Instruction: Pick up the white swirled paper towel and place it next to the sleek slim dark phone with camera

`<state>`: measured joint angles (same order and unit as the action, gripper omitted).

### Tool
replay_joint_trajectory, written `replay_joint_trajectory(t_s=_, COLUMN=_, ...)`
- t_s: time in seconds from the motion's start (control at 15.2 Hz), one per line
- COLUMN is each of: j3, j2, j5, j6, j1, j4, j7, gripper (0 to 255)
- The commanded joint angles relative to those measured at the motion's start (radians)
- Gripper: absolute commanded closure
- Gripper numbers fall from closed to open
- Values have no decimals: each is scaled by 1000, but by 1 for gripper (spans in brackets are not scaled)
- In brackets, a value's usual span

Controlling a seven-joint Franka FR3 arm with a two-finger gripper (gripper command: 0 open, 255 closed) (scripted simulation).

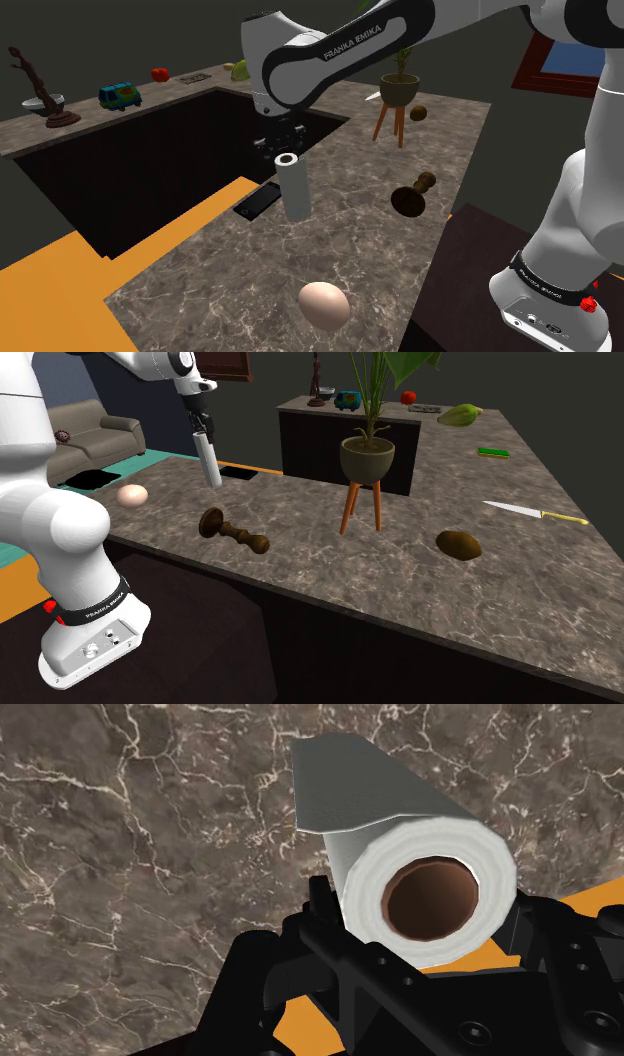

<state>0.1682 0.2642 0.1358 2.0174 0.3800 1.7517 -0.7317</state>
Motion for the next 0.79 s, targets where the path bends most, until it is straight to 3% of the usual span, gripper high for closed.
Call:
replay_joint_trajectory(t_s=0.0, j3=0, j2=3, j5=1, j6=11, j1=0, j4=8, j7=-1, gripper=255)
replay_joint_trajectory(t_s=0.46, j3=0, j2=3, j5=1, j6=11, j1=0, j4=8, j7=-1, gripper=255)
replay_joint_trajectory(t_s=0.53, j3=0, j2=3, j5=1, j6=11, j1=0, j4=8, j7=-1, gripper=0)
replay_joint_trajectory(t_s=0.73, j3=0, j2=3, j5=1, j6=11, j1=0, j4=8, j7=-1, gripper=0)
